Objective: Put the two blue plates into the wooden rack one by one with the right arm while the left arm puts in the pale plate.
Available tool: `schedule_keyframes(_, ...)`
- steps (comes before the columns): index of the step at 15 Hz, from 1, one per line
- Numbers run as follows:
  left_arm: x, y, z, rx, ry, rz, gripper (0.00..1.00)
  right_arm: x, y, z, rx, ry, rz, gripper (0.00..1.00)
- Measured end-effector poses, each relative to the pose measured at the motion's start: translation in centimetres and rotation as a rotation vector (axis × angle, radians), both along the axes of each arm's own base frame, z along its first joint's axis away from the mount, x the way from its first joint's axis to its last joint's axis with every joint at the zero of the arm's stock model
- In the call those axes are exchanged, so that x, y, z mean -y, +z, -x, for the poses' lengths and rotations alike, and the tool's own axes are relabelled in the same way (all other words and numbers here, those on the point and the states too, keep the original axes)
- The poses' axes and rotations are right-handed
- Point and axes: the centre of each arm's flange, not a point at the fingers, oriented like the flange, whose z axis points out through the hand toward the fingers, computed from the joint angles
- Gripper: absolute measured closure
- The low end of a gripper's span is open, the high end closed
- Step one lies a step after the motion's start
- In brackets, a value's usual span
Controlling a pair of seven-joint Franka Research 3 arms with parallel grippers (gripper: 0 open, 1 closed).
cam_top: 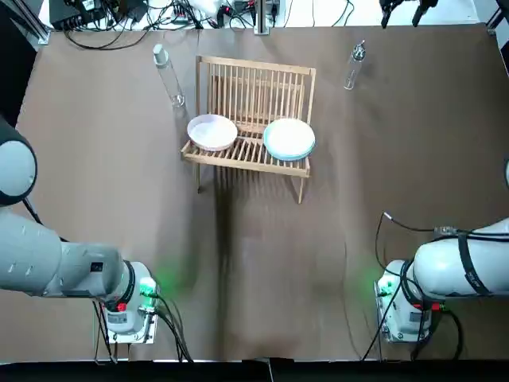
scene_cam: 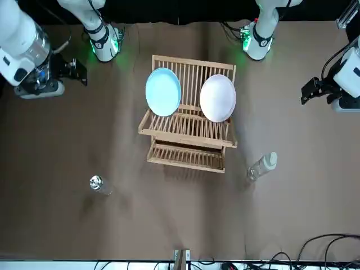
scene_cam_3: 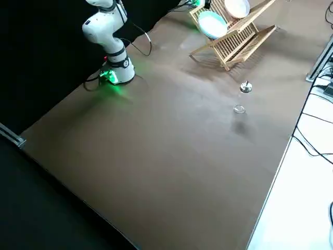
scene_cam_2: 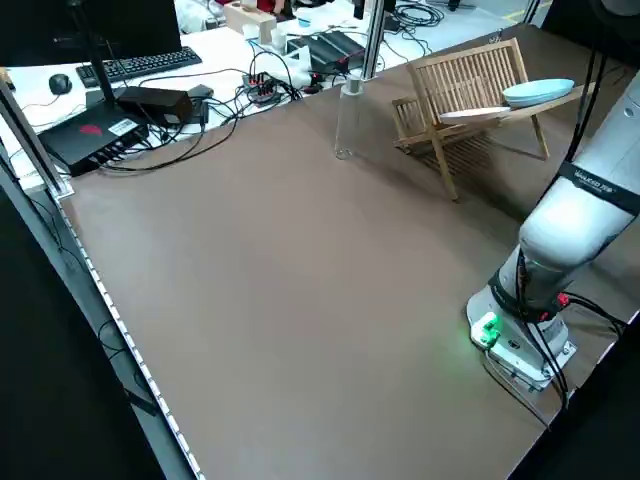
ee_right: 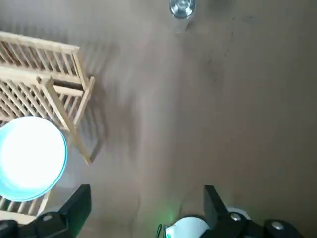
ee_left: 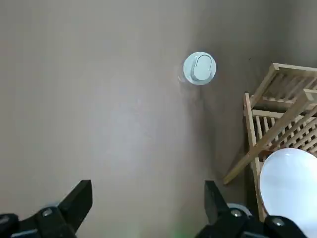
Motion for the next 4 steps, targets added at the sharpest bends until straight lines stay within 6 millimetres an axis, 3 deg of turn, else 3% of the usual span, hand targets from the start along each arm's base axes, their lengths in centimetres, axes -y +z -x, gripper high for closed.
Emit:
schedule_keyframes(2,0.0,0.0,0.0,0.001,0.0,0.0,0.0,0.5,-0.1,1.9,-0.002,-0.008,0.021,0.0)
schedule_keyframes(4,0.0,0.1,0.0,0.001,0.0,0.0,0.0,1.8,-0.1,2.2,0.0,-0.034,0.027,0.0)
